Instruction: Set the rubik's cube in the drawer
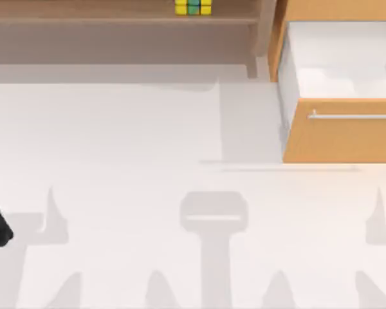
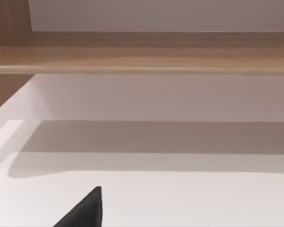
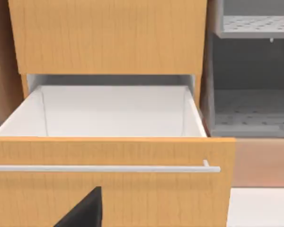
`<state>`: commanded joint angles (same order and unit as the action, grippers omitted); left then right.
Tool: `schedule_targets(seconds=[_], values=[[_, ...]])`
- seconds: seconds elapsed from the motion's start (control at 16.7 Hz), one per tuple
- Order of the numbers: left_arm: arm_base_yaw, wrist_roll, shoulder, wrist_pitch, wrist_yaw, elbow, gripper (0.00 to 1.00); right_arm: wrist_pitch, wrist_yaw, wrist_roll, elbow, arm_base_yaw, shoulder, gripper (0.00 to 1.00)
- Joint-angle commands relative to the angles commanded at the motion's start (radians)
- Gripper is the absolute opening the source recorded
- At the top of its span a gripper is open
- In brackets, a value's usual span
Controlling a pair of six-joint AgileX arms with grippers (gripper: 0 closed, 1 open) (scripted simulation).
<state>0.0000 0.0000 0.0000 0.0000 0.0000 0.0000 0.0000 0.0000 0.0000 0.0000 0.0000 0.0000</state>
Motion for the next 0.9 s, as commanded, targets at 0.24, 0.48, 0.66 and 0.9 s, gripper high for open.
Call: schedule_targets(seconds=[0.24, 0.48, 0.66, 0.9], values=[[0.000, 0.000, 0.000, 0.000, 0.000, 0.000, 1.00, 0.028, 0.008, 0.000, 0.029, 0.024, 0.029, 1.00], [0.000, 0.000, 0.000, 0.000, 0.000, 0.000, 1.00, 0.168, 0.056, -0.006, 0.186, 0.135, 0.212, 1.00], [0.000, 0.000, 0.000, 0.000, 0.000, 0.000, 1.00, 0.308, 0.121, -0.015, 0.361, 0.242, 0.454, 1.00], [0.000, 0.000, 0.000, 0.000, 0.000, 0.000, 1.00, 0.491, 0.244, -0.025, 0.632, 0.393, 0.880, 1.00]])
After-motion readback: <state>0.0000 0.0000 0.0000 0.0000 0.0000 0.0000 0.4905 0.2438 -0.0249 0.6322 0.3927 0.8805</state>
